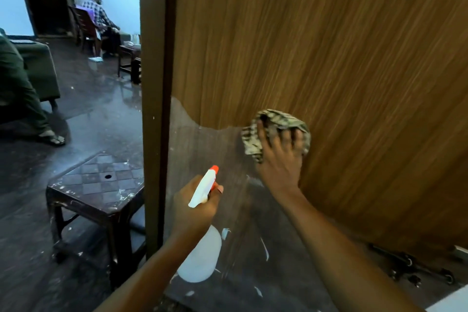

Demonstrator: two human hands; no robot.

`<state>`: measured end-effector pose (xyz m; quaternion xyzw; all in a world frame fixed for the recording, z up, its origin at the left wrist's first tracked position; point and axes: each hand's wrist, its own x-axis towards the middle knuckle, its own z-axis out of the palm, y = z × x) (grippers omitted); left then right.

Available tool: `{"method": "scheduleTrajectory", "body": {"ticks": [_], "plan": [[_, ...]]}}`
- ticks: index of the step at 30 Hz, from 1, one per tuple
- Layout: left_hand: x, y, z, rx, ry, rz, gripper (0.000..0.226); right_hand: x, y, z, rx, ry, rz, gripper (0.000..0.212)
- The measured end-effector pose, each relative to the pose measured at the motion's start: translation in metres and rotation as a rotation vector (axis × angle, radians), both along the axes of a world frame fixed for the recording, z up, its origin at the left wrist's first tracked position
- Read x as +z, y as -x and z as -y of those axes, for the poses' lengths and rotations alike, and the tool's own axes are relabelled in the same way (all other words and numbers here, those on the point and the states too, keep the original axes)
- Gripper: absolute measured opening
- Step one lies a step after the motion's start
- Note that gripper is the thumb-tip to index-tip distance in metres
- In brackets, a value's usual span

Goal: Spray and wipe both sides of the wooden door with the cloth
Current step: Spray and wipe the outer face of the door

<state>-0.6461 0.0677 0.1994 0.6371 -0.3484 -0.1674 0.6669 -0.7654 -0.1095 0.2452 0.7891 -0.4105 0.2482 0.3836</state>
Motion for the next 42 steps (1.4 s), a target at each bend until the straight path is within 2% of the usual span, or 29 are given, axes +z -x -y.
{"method": "scheduleTrajectory", "body": {"ticks": [4, 7, 9, 11, 13, 15, 17, 20, 22, 24, 26, 28, 30, 32, 33, 35, 39, 42], "plan": [[0.004, -0.017, -0.001, -0.003, 0.011, 0.024, 0.028, -0.028, -0.034, -0.003, 0.062, -0.080, -0.350, 0.076], [-0.001, -0.039, -0.001, 0.009, 0.033, 0.033, 0.029, -0.053, -0.007, -0.004, 0.063, -0.047, -0.479, 0.066], [-0.005, -0.050, -0.002, 0.009, 0.015, 0.027, 0.025, -0.056, 0.016, -0.003, 0.053, -0.023, -0.434, 0.061], [-0.004, -0.058, -0.003, 0.026, 0.010, 0.022, 0.025, -0.046, 0.019, -0.003, 0.010, -0.021, -0.293, 0.066], [0.000, -0.065, -0.003, 0.040, 0.008, 0.027, 0.026, -0.027, -0.012, -0.002, -0.019, -0.006, -0.142, 0.075], [0.008, -0.073, -0.004, 0.047, 0.005, 0.019, 0.024, -0.008, -0.066, 0.000, 0.007, 0.033, -0.090, 0.074], [0.014, -0.085, -0.004, 0.052, 0.010, 0.028, 0.027, 0.001, -0.123, 0.000, 0.072, 0.073, -0.181, 0.071], [0.018, -0.103, -0.005, 0.042, 0.008, 0.034, 0.035, -0.016, -0.169, -0.007, 0.081, 0.000, -0.473, 0.065], [0.019, -0.115, -0.005, 0.030, 0.009, 0.042, 0.035, -0.039, -0.165, -0.010, 0.088, -0.036, -0.622, 0.065], [0.014, -0.129, 0.000, 0.031, 0.003, 0.037, 0.032, -0.059, -0.142, -0.009, 0.108, -0.047, -0.658, 0.067], [0.010, -0.142, 0.005, 0.009, -0.022, 0.032, 0.029, -0.066, -0.117, -0.009, 0.110, -0.048, -0.583, 0.069], [0.011, -0.152, 0.010, -0.011, -0.041, 0.033, 0.030, -0.047, -0.117, -0.009, 0.077, -0.039, -0.353, 0.066], [0.016, -0.159, 0.016, -0.033, -0.051, 0.037, 0.034, -0.015, -0.148, -0.007, 0.057, 0.039, -0.088, 0.059], [0.022, -0.164, 0.018, -0.035, -0.059, 0.055, 0.033, 0.011, -0.192, -0.004, 0.072, 0.109, 0.025, 0.062], [0.025, -0.166, 0.019, -0.025, -0.055, 0.064, 0.032, 0.016, -0.210, -0.003, 0.075, 0.133, -0.011, 0.064], [0.032, -0.169, 0.021, 0.008, -0.035, 0.080, 0.032, 0.009, -0.228, -0.003, 0.116, 0.100, -0.208, 0.065], [0.034, -0.162, 0.024, 0.053, -0.029, 0.139, 0.025, -0.077, -0.191, -0.012, 0.127, -0.013, -0.696, 0.059], [0.023, -0.153, 0.025, 0.041, -0.023, 0.118, 0.026, -0.132, -0.146, -0.012, 0.160, -0.056, -0.791, 0.063]]}}
